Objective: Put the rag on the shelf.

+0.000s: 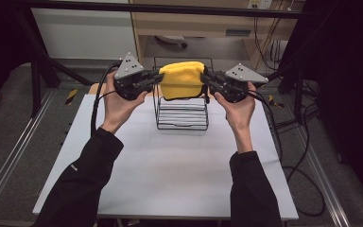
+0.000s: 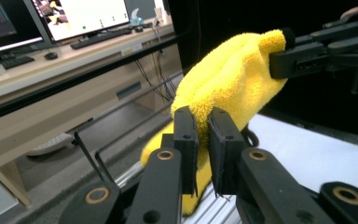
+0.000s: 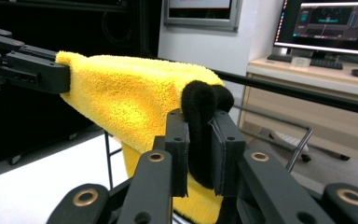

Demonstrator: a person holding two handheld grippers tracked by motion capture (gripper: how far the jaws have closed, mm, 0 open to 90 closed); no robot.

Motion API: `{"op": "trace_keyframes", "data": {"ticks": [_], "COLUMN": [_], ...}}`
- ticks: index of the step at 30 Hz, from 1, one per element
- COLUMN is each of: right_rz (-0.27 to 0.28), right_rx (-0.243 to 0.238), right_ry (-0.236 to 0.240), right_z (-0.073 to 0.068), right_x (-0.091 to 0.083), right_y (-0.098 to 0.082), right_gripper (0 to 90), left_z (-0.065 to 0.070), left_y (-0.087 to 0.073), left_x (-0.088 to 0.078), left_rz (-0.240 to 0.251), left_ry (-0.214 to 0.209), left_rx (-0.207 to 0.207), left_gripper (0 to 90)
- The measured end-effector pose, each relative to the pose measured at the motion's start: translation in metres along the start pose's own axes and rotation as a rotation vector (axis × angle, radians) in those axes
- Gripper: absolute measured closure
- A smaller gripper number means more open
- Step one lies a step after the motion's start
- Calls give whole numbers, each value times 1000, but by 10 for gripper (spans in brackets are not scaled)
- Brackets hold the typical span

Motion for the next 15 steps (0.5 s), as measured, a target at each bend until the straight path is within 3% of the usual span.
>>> {"op": "trace_keyframes", "data": {"ticks": [8,15], "right_rz": [-40,-54], "right_rx": [-8,-3], "right_ry": [25,46], "right_z": [-2,-4], "right_x": [-3,-9], "right_y": [-8,-7], "right_gripper": [758,655], "left_z": [5,7], "left_y": [-14,-23], "left_x": [4,7], "left_rz": [-53,-72], "left_ry": [-16,-17], "left_rx": [3,-1], "left_gripper": [809,815]}}
Point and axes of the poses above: each handheld gripper's, and its own axes: x roughly forward along the jaws, y roughly out of its top, z roughly to its right, the point moved 2 cm from there along x, roughly forward along the jaws, and after that the axes turned 2 degrees about z, right-handed, at the moved point
